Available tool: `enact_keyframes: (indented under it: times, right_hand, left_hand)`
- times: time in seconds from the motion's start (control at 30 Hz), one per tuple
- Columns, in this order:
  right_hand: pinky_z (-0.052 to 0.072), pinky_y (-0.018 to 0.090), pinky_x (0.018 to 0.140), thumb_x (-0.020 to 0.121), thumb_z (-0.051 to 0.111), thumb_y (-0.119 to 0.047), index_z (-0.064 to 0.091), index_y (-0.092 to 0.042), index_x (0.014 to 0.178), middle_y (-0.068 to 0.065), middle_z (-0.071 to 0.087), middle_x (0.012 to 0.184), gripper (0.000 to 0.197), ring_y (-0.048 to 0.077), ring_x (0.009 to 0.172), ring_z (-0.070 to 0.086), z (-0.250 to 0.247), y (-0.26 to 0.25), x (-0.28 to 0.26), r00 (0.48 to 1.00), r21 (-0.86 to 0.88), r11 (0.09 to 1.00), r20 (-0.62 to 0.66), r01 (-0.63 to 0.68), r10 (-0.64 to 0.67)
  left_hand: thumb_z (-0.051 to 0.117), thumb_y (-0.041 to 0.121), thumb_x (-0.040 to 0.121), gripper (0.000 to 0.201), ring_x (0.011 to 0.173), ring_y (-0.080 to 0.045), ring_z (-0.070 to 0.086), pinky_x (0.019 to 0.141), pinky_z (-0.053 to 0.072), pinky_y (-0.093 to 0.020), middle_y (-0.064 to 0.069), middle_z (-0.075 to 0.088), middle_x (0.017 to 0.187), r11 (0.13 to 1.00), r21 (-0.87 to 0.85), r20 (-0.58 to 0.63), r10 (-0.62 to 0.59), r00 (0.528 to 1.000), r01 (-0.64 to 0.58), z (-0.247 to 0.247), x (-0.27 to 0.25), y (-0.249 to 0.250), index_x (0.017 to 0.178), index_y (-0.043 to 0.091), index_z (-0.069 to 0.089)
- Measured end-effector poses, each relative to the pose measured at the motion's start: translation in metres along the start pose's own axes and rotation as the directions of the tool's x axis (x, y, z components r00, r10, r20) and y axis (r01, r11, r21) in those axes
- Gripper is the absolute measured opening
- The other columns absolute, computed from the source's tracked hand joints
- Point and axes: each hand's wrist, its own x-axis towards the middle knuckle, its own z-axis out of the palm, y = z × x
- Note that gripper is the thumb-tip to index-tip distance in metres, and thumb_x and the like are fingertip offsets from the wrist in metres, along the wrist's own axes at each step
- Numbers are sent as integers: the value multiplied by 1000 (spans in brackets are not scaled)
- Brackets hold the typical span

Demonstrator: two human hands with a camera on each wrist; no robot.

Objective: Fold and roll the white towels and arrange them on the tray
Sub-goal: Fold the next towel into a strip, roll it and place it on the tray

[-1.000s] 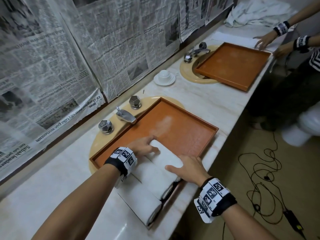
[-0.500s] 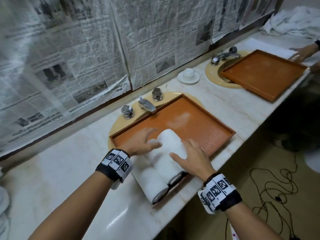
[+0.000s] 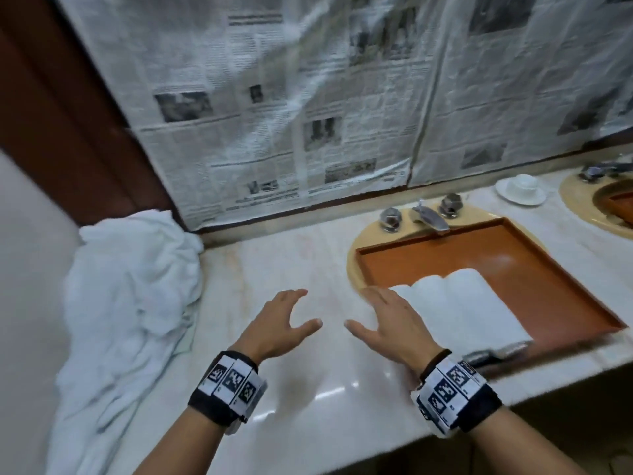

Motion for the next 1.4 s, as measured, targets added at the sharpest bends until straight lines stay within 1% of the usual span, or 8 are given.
enact_keyframes:
  times: [0.33,0.57,0.7,0.93,1.03,1.1,1.23,1.4]
  right_hand:
    - [18,28,118,93,45,-65,27,-14,154,1,28,160,82,16,147,23,59,-131,42,968,17,975,115,222,-223]
    - [19,29,118,94,47,-60,26,-14,154,2,26,160,79,16,147,23,87,-191,88,921,44,937,177,346,-348]
    - [22,30,116,95,48,-59,26,-12,154,3,27,160,79,18,146,26,100,-216,126,890,60,917,221,395,-398]
    - [36,35,106,95,52,-52,32,-11,150,4,34,154,72,22,137,36,136,-253,180,837,112,881,277,459,-471]
    - [39,37,104,96,52,-49,34,-10,148,5,36,151,67,24,135,37,149,-269,191,824,146,870,278,472,-494]
    - [41,38,102,97,51,-47,36,-10,147,6,39,149,64,25,134,38,155,-279,193,815,171,858,269,485,-514]
    - [41,37,100,95,54,-49,37,-12,146,4,40,147,65,23,133,40,166,-296,190,793,243,826,241,509,-560]
    - [39,34,107,80,63,-69,34,-16,148,-1,40,146,91,15,132,40,175,-308,173,729,440,759,281,480,-624]
  left_hand:
    - [57,58,92,72,143,-18,32,116,28,-35,4,33,157,975,-10,-167,-222,961,224,-65,-101,-128,152,27,33]
    - [58,62,88,73,138,-25,37,109,39,-46,4,34,156,930,7,-291,-350,890,368,-97,-113,-174,149,27,37]
    - [52,70,78,83,136,-26,40,105,43,-50,3,36,153,894,-28,-389,-422,819,447,-114,-103,-198,147,25,39]
    - [67,46,89,74,136,-39,33,103,43,-52,-5,22,158,763,-102,-481,-599,640,638,-129,-85,-232,150,22,33]
    - [72,39,87,69,134,-41,33,108,36,-48,-13,20,157,741,-203,-517,-637,572,641,-131,-80,-246,147,23,40]
    - [74,38,85,64,130,-38,39,108,35,-41,-17,32,149,717,-294,-539,-670,510,632,-137,-80,-255,141,24,48]
    - [77,27,83,43,101,-29,61,92,46,-33,-11,62,110,763,-363,-546,-639,541,535,-147,-87,-249,123,21,63]
    - [63,9,85,30,83,-5,66,82,55,-26,9,69,99,813,-463,-555,-577,599,353,-135,-104,-211,107,28,72]
